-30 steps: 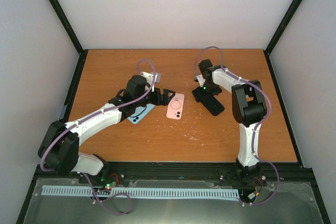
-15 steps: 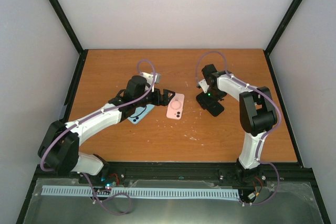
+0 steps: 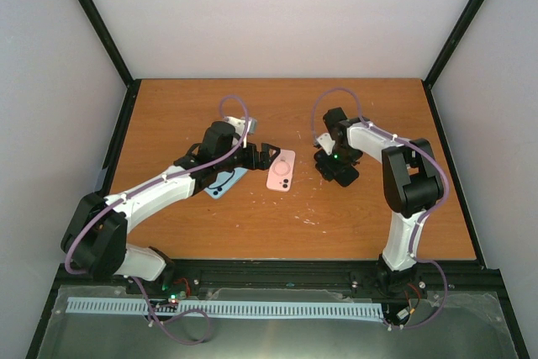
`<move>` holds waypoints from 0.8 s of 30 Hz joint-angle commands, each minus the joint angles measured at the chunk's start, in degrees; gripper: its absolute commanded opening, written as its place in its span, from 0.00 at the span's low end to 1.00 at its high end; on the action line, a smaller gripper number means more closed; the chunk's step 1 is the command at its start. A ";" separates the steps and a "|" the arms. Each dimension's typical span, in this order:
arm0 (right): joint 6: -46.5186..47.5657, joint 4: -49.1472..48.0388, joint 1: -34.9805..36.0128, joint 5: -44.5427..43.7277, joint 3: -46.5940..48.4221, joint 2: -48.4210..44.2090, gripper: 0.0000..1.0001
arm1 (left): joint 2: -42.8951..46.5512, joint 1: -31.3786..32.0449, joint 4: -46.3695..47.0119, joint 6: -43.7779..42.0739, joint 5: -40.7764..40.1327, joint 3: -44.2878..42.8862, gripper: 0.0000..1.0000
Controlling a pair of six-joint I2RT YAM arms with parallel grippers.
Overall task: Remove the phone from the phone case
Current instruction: Move the phone to the center of the board, then pick up the phone at the center of the board.
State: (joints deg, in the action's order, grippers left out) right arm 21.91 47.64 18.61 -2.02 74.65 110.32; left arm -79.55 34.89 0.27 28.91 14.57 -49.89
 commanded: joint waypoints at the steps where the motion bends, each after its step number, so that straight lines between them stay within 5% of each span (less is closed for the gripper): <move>1: 1.09 -2.98 -0.77 -2.08 -0.82 -1.85 1.00 | -0.25 0.61 0.09 1.02 -0.32 -1.04 1.00; 12: 1.27 0.03 -3.02 0.52 0.27 1.85 0.99 | -0.78 0.55 -0.06 1.34 -0.01 -1.62 0.99; 20: 1.16 0.90 -2.90 2.05 -0.74 3.14 0.86 | -1.29 0.61 0.07 1.50 0.06 -2.08 0.99; 24: 1.16 1.26 -2.93 3.50 -1.53 4.71 0.70 | -2.11 0.61 -0.15 1.68 0.64 -2.95 0.99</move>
State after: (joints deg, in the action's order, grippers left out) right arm 22.76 47.79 15.62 -0.23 74.56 111.63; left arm -80.53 34.89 -0.05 29.67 14.59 -49.98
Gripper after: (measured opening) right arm 0.771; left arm 0.995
